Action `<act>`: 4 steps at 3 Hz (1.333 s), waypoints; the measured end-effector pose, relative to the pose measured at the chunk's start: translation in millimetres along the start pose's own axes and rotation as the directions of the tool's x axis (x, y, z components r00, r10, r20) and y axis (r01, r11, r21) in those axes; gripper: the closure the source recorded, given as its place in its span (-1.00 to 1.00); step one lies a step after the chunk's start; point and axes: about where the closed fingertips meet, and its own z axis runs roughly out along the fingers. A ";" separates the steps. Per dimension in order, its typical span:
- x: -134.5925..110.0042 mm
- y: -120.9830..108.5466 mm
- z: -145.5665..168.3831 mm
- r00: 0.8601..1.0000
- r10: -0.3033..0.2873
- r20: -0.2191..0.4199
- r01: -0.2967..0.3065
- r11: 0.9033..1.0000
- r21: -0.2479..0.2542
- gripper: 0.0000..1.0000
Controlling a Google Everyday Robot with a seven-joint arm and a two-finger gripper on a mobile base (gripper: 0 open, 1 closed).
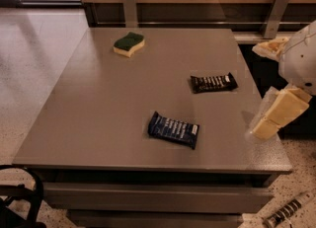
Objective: Move rxbar blueberry near sponge
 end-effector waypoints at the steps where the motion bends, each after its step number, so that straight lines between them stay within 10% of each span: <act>1: -4.4 6.3 33.2 0.987 0.014 0.158 -0.015 1.000 0.007 -1.00; 2: -13.6 12.4 66.5 0.947 0.039 0.319 -0.043 0.999 0.007 -1.00; 3: -27.8 20.0 94.3 0.878 0.077 0.472 -0.078 0.997 -0.017 -1.00; 4: -31.1 20.2 90.5 0.883 0.069 0.465 -0.071 0.997 -0.014 -1.00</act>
Offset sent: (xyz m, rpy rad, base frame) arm 0.0238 0.0740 -0.0765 0.5738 -0.1340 0.0458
